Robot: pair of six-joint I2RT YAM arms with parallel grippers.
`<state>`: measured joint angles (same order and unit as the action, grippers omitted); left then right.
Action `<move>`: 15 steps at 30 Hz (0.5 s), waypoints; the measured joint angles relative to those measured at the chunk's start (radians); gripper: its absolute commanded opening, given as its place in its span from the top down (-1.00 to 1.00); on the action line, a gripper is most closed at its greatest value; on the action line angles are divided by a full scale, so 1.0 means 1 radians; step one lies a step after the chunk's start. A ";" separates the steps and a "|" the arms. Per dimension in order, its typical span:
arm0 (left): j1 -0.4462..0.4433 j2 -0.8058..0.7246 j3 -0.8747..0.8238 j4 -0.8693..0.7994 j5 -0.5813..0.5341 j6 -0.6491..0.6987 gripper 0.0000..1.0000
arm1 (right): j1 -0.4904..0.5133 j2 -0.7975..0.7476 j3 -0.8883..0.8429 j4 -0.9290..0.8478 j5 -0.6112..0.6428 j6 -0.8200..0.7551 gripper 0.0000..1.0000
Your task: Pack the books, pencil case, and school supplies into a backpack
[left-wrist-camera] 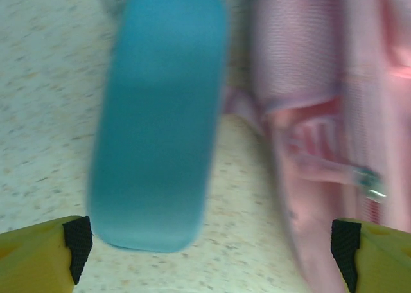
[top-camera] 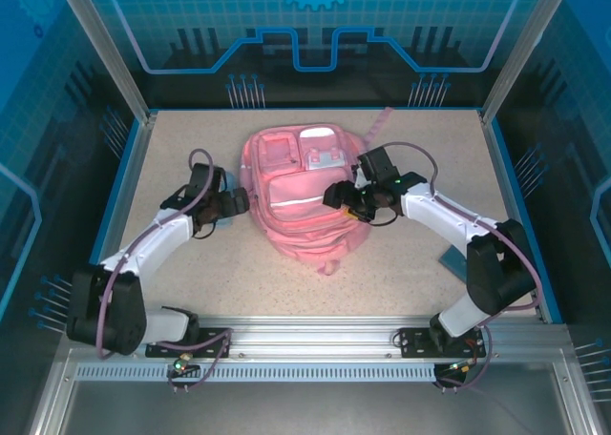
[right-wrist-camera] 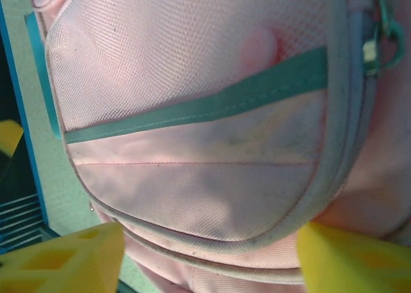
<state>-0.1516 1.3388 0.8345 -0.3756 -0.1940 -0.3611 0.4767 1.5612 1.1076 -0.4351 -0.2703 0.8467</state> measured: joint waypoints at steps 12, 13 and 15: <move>0.052 0.323 0.181 -0.072 -0.027 0.051 -0.91 | 0.000 -0.155 -0.001 -0.046 0.135 -0.022 -0.82; 0.053 0.340 0.193 -0.080 -0.031 0.057 -0.90 | 0.000 -0.158 -0.001 -0.047 0.139 -0.022 -0.82; 0.054 0.368 0.214 -0.093 -0.032 0.074 -0.84 | 0.000 -0.159 -0.003 -0.048 0.148 -0.022 -0.82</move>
<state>-0.0978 1.7065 1.0489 -0.4683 -0.2260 -0.2874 0.4767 1.4025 1.1049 -0.4828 -0.1219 0.8249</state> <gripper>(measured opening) 0.942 0.907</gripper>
